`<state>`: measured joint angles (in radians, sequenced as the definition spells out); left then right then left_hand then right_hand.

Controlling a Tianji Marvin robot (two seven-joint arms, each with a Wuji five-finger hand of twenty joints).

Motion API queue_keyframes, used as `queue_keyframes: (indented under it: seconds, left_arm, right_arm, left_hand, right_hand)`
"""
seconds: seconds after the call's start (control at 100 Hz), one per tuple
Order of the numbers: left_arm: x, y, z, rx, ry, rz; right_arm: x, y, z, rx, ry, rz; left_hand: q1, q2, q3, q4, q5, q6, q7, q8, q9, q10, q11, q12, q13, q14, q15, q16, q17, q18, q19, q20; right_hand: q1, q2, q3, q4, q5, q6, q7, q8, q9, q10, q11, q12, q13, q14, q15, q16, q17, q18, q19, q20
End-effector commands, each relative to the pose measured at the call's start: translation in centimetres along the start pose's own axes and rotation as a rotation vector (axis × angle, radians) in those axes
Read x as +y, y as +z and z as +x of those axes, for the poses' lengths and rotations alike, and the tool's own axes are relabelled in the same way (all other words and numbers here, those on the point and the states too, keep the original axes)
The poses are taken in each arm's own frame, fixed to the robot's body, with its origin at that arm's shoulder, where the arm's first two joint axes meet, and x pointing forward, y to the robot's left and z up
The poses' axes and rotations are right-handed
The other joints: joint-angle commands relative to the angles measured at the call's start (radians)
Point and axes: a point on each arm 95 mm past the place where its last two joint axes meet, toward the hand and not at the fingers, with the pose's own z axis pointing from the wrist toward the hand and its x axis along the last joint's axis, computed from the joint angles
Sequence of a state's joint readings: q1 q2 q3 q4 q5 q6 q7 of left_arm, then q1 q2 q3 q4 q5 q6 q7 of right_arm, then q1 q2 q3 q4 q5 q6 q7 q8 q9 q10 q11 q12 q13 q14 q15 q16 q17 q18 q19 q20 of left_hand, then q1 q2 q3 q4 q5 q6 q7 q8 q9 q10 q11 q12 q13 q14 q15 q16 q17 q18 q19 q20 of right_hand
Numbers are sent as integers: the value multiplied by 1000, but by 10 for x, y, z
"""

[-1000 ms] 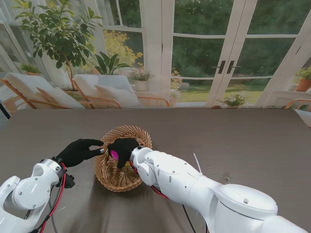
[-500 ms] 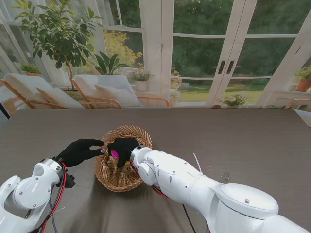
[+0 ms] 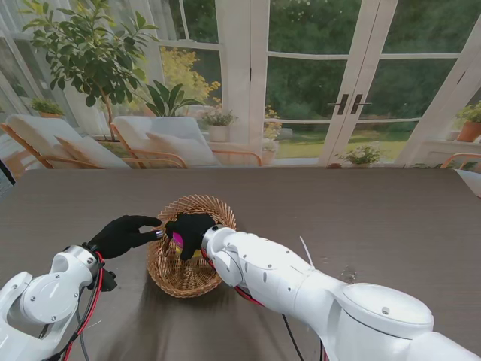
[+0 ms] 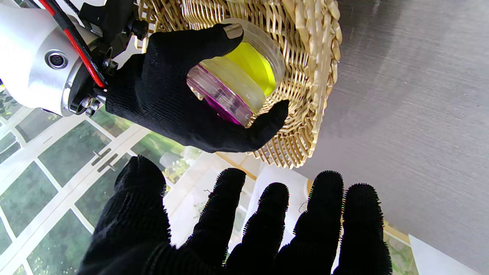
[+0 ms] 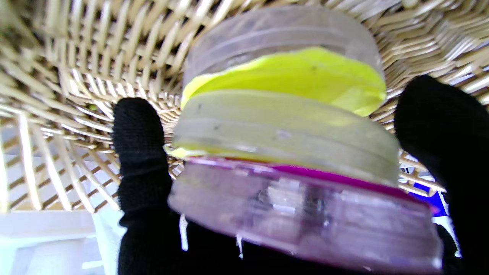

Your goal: Stack culture dishes into a storage basket

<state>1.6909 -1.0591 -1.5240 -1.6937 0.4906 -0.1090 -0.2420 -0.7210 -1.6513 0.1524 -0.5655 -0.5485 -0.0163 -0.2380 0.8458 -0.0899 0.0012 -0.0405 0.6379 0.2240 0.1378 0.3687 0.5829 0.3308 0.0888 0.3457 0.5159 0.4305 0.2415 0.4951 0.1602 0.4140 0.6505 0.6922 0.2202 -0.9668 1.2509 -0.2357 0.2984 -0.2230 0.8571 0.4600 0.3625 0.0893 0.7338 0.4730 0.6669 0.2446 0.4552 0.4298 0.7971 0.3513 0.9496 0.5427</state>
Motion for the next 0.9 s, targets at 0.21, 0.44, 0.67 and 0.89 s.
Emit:
queue_keyframes:
  seconds: [0.21,0.44,0.67,0.89]
  left_arm:
    - [3,0,1,2,-7,-21]
    - [3,1,1,1,-9,-23]
    - [3,1,1,0,-10,-25]
    - [3,1,1,-1,-10,-26]
  right_arm:
    - [0,0,1,6,-14,15]
    - [0,0,1,6,-17,21]
    - [1,1,1,8,-11,11]
    - [3,-1,2,23,-21,1]
  left_hand:
    - [35,35,-16,30,12,4,6,3,2,11,-7,-13,-11,25,-14,-3,-9,15,19,13]
    - [34,36,-16,30,12,5,6,3,2,10,-7,-13,-11,24,-14,-3,-10,14,19,13]
    - [35,36,-16,30,11,7,6,3,2,11,-7,-13,-10,26,-14,-2,-10,15,19,13]
    - [36,36,-16,30,11,6,5,3,3,12,-7,-13,-10,26,-14,-2,-10,16,18,13]
  right_hand:
    - [-64,19,-45,26,-89,9,-29,-33,-99,26,-15,-30,-70,11,-57,-48,-441,37,-62,-38]
    - [-83,30,-52,22,-110,14,-43,-35,-122,29,-26,-50,-97,21,-108,-79,-461,54,-107,-60]
    - [-111,22,-45,15,-120,13,-50,-36,-135,30,-31,-62,-108,35,-144,-100,-470,59,-124,-65]
    - [-148,25,-41,4,-148,23,-63,-40,-150,35,-48,-82,-123,59,-197,-129,-490,89,-167,-77]
